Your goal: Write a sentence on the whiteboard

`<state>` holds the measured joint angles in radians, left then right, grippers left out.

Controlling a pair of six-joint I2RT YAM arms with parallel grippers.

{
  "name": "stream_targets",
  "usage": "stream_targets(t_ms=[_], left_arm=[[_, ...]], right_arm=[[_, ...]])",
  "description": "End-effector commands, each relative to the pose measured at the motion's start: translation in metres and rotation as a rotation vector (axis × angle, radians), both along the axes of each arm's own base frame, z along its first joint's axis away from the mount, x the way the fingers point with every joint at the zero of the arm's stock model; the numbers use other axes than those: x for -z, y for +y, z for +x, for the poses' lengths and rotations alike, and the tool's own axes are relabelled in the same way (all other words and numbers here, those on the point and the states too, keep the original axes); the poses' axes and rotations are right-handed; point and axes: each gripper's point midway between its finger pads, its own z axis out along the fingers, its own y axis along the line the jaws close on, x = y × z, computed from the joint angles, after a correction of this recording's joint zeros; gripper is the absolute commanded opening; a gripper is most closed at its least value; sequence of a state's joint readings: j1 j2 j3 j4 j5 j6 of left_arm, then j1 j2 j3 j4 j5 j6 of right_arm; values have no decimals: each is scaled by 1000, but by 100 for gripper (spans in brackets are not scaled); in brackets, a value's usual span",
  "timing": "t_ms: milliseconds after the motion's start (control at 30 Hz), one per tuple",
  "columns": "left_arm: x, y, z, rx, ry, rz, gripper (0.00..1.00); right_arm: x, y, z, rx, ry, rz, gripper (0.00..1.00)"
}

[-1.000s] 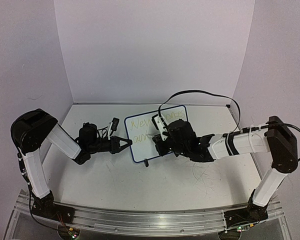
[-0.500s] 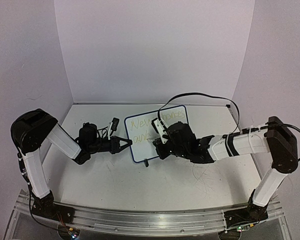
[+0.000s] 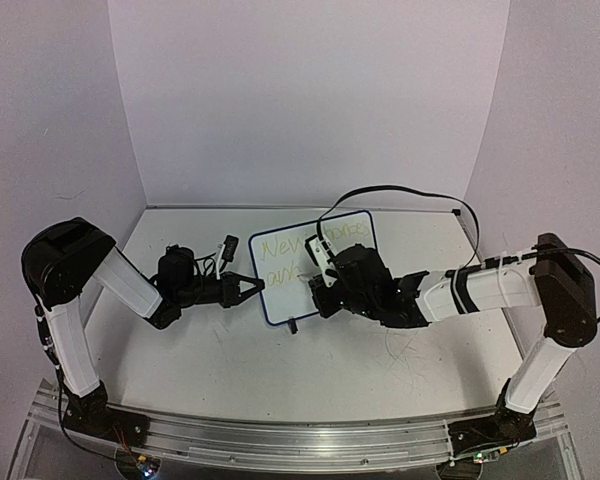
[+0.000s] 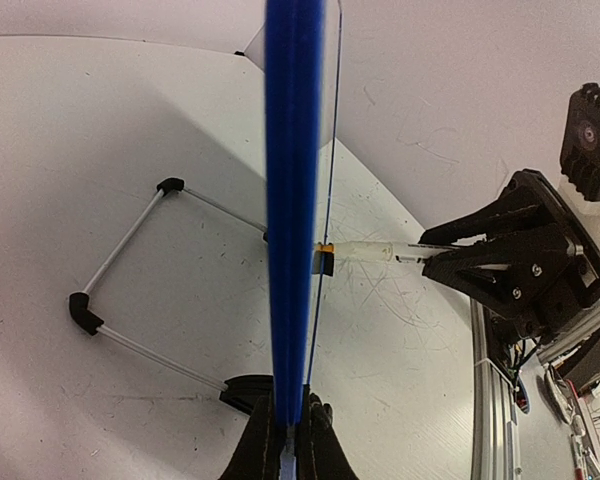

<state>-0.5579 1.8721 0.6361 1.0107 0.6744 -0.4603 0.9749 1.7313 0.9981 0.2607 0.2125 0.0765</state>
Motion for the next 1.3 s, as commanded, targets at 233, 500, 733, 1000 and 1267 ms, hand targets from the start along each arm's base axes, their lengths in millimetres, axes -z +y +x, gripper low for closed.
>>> stream_targets(t_ms=[233,500,733,1000,1267], left_arm=[[-1,-4,1,1,1,25,0],[0,-3,0,0,4,28,0],[1,-3,1,2,6,30,0],[1,-4,1,2,5,29,0],[0,-4,1,3,6,28,0]], right_arm=[[-23,-14,22,129,-79,30,0],[-29,-9,28,136,-96,49,0],[-24,-6,22,102,-72,54,0],[-1,-11,4,56,3,25,0],[-4,-22,5,94,-12,0,0]])
